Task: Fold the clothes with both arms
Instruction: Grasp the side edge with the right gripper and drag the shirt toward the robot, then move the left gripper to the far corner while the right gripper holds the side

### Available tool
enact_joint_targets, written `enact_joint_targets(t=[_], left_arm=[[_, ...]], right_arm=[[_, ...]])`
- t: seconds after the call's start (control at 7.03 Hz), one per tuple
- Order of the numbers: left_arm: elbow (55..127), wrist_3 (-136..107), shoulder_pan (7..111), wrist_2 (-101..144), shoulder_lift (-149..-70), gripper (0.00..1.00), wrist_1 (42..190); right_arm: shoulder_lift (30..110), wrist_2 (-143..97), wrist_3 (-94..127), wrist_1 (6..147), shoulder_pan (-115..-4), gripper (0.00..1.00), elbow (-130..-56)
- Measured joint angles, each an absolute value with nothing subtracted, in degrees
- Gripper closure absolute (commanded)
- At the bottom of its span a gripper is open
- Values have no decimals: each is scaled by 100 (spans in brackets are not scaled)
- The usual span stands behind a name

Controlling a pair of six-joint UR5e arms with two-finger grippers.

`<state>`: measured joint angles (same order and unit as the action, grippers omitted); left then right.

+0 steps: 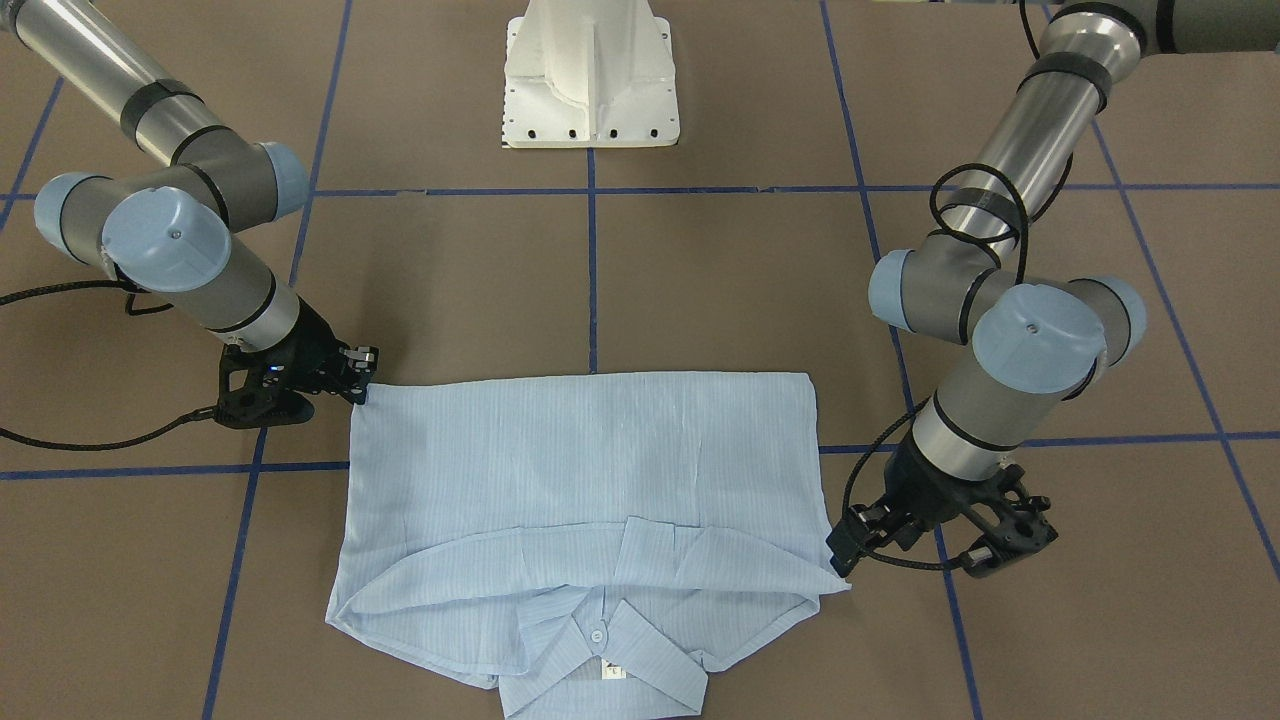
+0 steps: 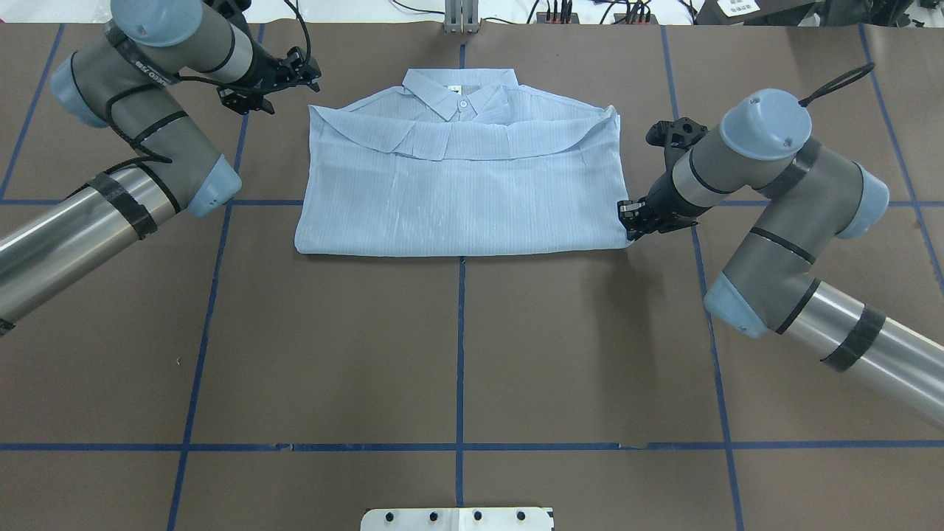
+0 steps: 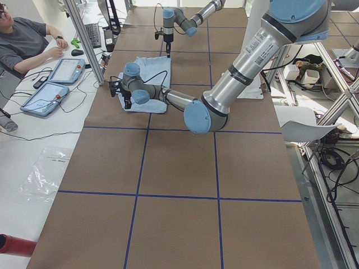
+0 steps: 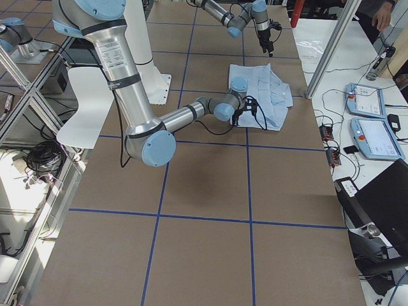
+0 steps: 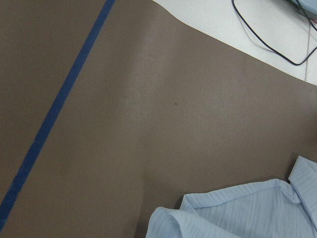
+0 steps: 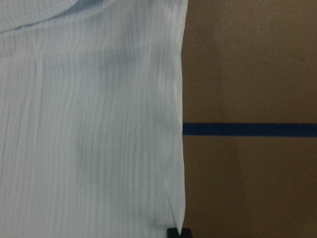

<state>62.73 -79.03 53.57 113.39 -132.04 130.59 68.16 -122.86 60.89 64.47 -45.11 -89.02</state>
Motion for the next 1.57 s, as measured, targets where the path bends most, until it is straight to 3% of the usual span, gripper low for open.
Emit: enact_joint_targets(t=[0.28,0.57,0.85,1.14,1.28,1.57], left_arm=[[6304,-7926,5358,11334,-13204,11,13045],[6384,-8012,5356,11312,-13195,11,13030],[6450,-8089,5347,11287,-13180,11,13022],[6577,-8196,5332,11227,-13150,11,13019],[6681,-8250,5321,11193,-13116,9,13011],[6951,-8291,5284,11154,-12982,2,12994]], right_arm=[[7600,-12426,6127,6456,-4505,100,-9825],[8913,-12630,6134,6436,-4287,100,-11120],[9870,-12728,6147,6398,-3490,100,-12091],[10239,-12716,6407,6381,-2171,100,-12607],[10270,-12664,6726,6376,-1530,1,-12759],[10229,-12461,7064,6373,-817,0,-12901]])
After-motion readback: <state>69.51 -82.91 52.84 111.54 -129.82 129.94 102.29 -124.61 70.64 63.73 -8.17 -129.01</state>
